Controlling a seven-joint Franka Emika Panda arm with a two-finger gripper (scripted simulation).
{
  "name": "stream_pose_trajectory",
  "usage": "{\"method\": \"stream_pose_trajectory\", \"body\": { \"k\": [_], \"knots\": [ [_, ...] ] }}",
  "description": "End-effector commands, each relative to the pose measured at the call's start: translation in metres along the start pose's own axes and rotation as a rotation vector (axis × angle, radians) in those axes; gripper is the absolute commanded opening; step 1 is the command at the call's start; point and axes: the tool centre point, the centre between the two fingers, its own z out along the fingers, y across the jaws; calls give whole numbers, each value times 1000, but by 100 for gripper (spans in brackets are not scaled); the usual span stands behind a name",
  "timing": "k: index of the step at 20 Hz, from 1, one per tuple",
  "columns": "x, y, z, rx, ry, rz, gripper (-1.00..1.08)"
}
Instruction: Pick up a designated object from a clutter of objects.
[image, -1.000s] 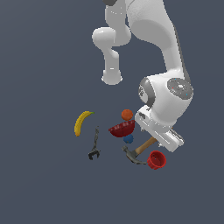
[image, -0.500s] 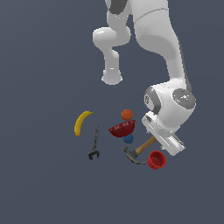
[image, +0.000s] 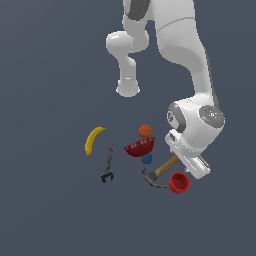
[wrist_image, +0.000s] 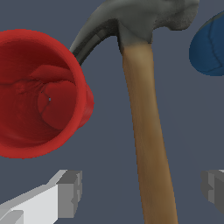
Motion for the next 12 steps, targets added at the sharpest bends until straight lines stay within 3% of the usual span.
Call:
{"method": "stream_pose_trajectory", "body": {
  "k": [1,12],
  "knots": [
    [0,0,0,0,0,0,100],
    [-1,1,38,0,0,2,100]
  ]
}}
